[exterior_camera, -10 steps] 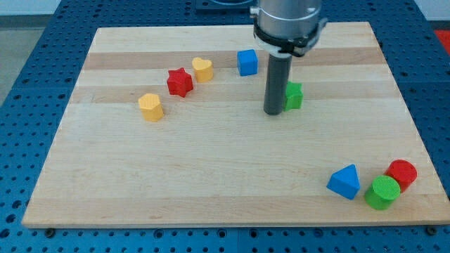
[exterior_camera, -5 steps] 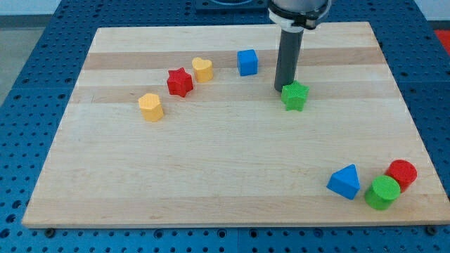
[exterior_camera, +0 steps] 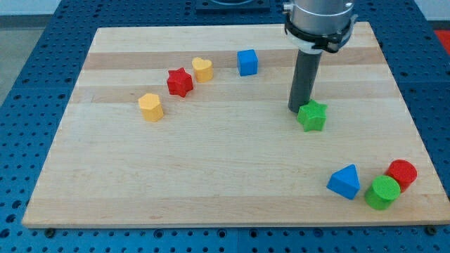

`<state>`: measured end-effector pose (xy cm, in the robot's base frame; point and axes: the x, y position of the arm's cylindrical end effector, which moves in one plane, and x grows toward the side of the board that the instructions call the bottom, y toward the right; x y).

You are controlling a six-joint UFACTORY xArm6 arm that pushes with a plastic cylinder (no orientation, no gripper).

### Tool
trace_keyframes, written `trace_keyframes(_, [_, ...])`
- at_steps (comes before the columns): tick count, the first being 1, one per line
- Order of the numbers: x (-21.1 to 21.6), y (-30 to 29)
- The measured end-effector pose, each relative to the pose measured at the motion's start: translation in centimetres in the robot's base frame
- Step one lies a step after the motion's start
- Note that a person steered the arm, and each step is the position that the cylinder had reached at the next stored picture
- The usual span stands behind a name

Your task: Push the green star into the blue triangle

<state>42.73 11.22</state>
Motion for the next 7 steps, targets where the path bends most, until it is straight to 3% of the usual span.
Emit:
trace_keyframes(3, [1.0,3.1])
trace_keyframes(7, [6.9,5.0])
